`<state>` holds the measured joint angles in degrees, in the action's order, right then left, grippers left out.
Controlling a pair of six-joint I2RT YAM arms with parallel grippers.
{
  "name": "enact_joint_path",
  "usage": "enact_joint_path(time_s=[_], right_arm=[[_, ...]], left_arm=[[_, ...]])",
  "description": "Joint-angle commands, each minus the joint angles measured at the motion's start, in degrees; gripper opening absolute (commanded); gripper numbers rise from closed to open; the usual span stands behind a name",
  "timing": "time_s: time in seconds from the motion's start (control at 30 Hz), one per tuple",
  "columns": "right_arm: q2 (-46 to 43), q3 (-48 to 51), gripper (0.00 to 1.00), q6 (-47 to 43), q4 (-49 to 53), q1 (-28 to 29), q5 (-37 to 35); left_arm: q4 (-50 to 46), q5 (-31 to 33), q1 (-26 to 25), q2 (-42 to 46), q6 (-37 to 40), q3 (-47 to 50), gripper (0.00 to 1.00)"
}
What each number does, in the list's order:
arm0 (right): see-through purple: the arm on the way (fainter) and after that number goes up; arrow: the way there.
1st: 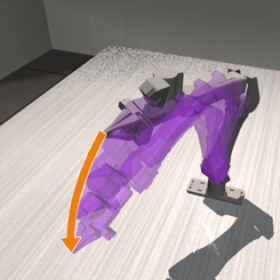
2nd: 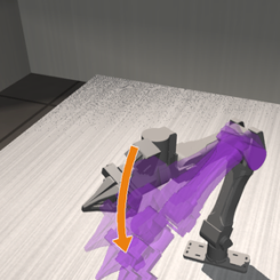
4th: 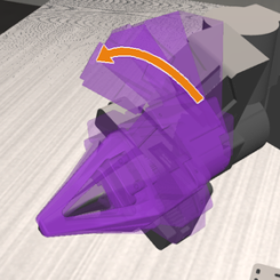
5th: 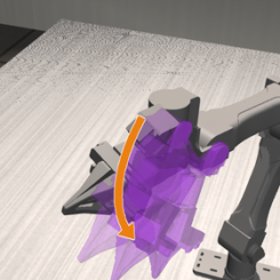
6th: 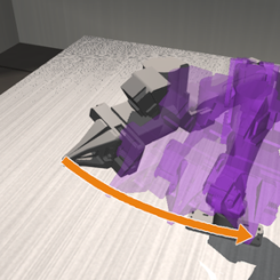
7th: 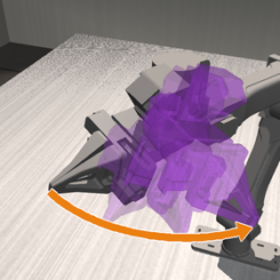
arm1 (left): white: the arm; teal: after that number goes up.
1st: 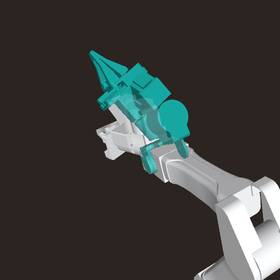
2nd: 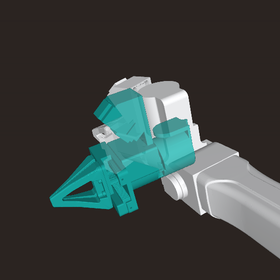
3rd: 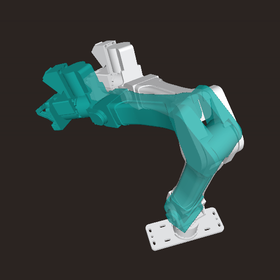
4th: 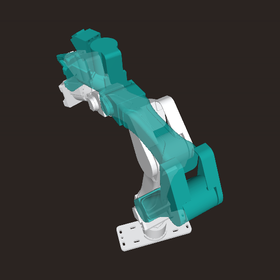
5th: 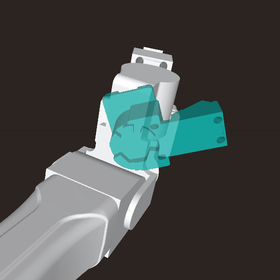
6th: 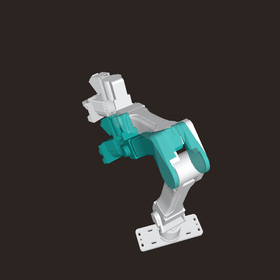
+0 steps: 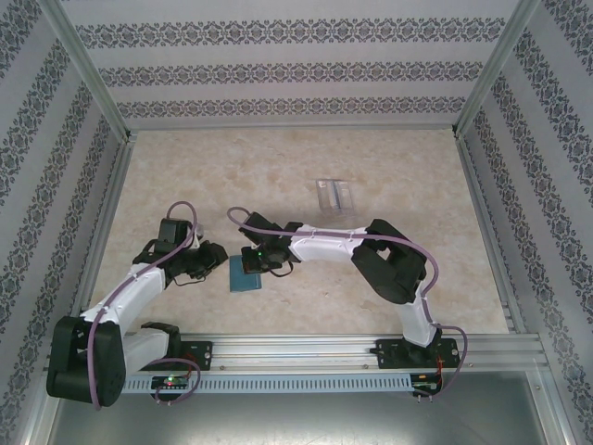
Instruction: Put the credit cards into the card holder
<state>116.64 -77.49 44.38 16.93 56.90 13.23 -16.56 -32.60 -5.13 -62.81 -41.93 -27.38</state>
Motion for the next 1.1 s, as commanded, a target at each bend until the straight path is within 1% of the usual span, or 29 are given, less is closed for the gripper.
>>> enact_joint_path(time_s=[0.0, 0.17, 0.37, 0.57, 0.87, 1.07], right_arm=[[1.46, 2.60, 0.05, -4.37, 9.15, 1.45, -1.77], [0.61, 1.39, 0.07, -7.78, 7.98, 1.45, 0.73], [-0.21, 0.20, 0.12, -9.77, 7.31, 1.37, 1.95], [-0.12, -0.20, 0.16, -9.35, 6.19, 1.28, 3.88], [-3.04, 0.76, 0.16, -8.28, 4.26, 1.04, 4.07], [-2.67, 1.12, 0.15, -7.84, 2.96, 0.97, 5.42]], left_arm=[[0.00, -1.82, 0.64, -1.00, -1.34, 0.82, 0.27], [0.25, 0.70, 0.13, -2.40, 0.40, 2.79, 0.26], [2.85, 0.67, -0.28, -2.67, -0.77, 5.89, 0.26], [4.60, 0.86, -1.93, -4.49, -1.14, 6.46, 0.26], [6.31, 1.06, -3.05, -7.46, -1.15, 6.11, 0.27], [6.94, 1.13, -3.48, -9.18, -0.87, 5.59, 0.26]])
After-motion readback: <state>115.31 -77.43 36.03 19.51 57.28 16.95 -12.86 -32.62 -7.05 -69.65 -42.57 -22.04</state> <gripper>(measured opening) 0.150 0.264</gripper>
